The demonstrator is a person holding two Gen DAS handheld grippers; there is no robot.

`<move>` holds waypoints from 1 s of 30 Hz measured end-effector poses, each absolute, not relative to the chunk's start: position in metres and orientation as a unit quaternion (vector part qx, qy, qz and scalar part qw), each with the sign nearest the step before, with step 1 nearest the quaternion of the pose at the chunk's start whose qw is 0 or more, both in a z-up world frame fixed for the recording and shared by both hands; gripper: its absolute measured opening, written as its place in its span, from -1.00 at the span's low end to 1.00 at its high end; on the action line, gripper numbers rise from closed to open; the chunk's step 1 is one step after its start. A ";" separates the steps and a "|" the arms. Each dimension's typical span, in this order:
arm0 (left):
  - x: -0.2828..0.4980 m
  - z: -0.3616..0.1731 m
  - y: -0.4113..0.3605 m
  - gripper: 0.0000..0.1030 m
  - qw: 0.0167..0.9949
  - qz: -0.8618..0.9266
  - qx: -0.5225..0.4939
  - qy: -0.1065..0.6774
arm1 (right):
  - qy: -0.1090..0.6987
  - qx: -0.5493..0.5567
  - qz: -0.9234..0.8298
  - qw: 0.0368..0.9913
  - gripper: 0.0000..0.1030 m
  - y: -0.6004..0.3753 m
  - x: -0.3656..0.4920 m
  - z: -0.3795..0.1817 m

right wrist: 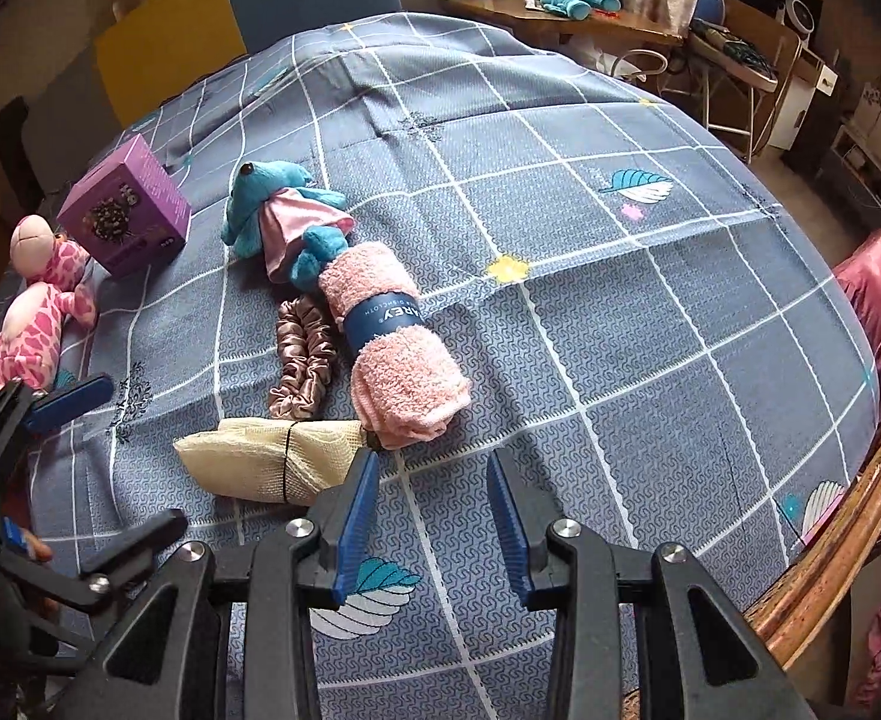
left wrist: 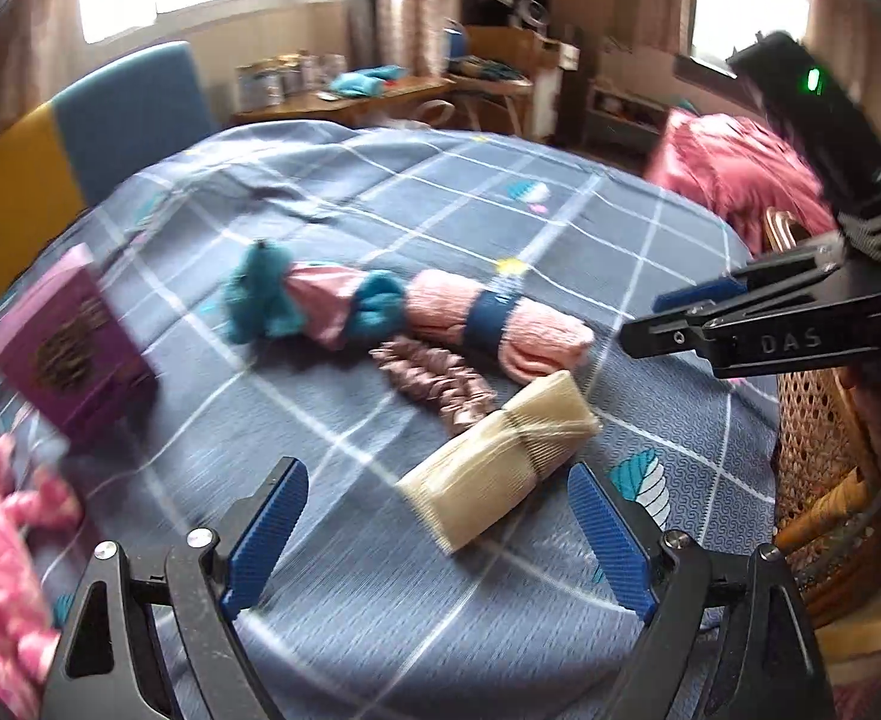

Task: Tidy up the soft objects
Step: 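Grasp the cream mesh bundle with the left gripper, then grasp the brown satin scrunchie with the right gripper while the left gripper lifts the mesh bundle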

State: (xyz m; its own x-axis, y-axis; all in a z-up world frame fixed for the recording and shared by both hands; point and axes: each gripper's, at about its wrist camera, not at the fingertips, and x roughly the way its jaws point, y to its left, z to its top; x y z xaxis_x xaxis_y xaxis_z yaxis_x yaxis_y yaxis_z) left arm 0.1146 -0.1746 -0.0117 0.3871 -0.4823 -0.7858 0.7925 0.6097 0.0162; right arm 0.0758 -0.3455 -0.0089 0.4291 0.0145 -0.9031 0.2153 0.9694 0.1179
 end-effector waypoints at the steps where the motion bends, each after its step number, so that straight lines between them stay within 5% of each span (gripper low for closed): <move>1: 0.116 -0.017 -0.182 0.74 0.802 -0.399 0.209 0.392 | 0.533 0.113 -0.059 0.837 -0.28 -0.347 0.076 -0.010; 10: 0.135 -0.055 -0.214 0.72 0.761 -0.433 0.226 0.427 | 0.544 0.155 -0.037 0.823 -0.28 -0.355 0.077 -0.017; 12: 0.137 -0.062 -0.210 0.31 0.758 -0.433 0.211 0.440 | 0.544 0.158 -0.037 0.823 -0.28 -0.355 0.077 -0.017; 16: 0.134 -0.062 -0.195 -0.08 0.764 -0.433 0.172 0.447 | 0.543 0.160 -0.040 0.824 -0.28 -0.356 0.077 -0.017; 30: 0.086 -0.026 -0.052 -0.08 0.853 -0.292 0.050 0.431 | 0.538 0.143 0.024 0.830 -0.28 -0.314 0.095 -0.012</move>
